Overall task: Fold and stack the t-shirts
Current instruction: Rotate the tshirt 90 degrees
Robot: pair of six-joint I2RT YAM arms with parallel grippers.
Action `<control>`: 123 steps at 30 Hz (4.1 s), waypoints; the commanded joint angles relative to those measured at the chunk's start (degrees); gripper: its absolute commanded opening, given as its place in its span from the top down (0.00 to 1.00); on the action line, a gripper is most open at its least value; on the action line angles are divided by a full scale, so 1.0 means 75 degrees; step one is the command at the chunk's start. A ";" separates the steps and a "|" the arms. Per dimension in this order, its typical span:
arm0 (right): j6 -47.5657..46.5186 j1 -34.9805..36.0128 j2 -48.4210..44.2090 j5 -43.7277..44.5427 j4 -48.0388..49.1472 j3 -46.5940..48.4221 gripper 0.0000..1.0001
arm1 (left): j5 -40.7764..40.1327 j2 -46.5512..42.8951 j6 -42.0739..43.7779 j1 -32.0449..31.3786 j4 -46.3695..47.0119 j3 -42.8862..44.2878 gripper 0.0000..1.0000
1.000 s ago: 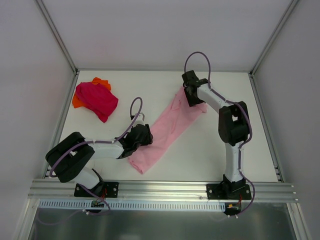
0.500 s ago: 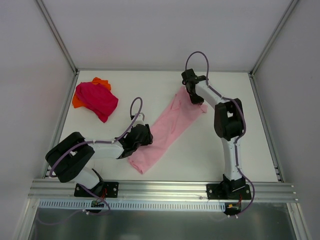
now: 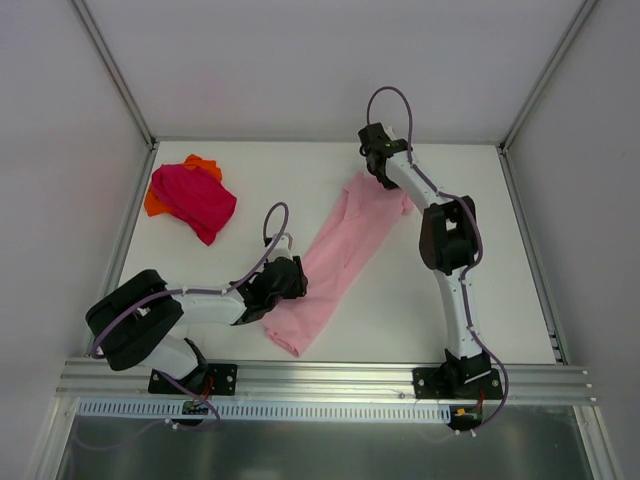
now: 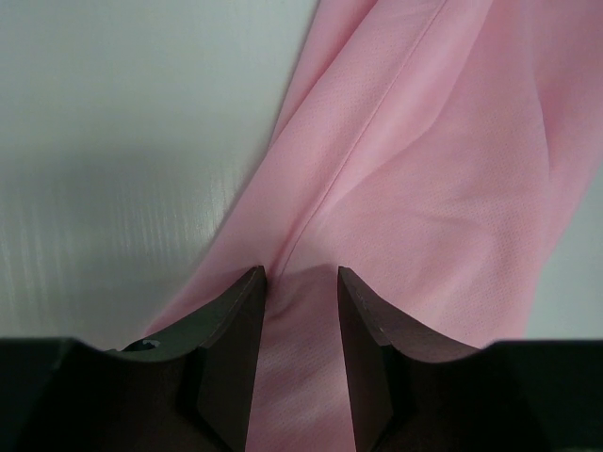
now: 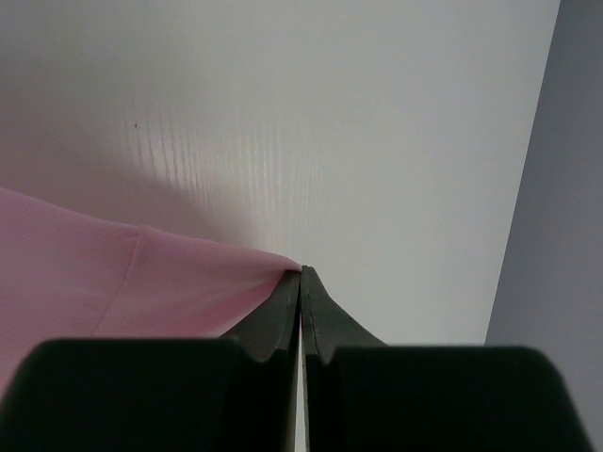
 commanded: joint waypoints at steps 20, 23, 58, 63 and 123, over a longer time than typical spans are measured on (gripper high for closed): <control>0.0842 0.0645 -0.2756 -0.0869 -0.0484 -0.1947 0.00 | -0.0186 0.0675 -0.0179 -0.0579 -0.0563 0.0304 0.62; 0.1018 0.0998 -0.3445 -0.0773 -0.0123 -0.2917 0.00 | -0.0397 0.0652 -0.0168 -0.0638 -0.0715 0.0375 0.62; 0.1172 0.0776 -0.0167 -0.0386 -0.2044 -0.0906 0.00 | -0.0152 0.0265 -0.0332 -0.1762 -0.0329 0.0258 0.64; 0.0669 0.0776 -0.0143 -0.1112 -0.2055 -0.0203 0.01 | -0.0058 0.0651 -0.0355 -0.2032 -0.0246 0.0596 0.64; -0.1069 0.2801 -0.6610 0.0654 0.0829 -0.3587 0.00 | 0.1206 0.0489 0.1543 -0.0719 0.0936 0.1583 0.43</control>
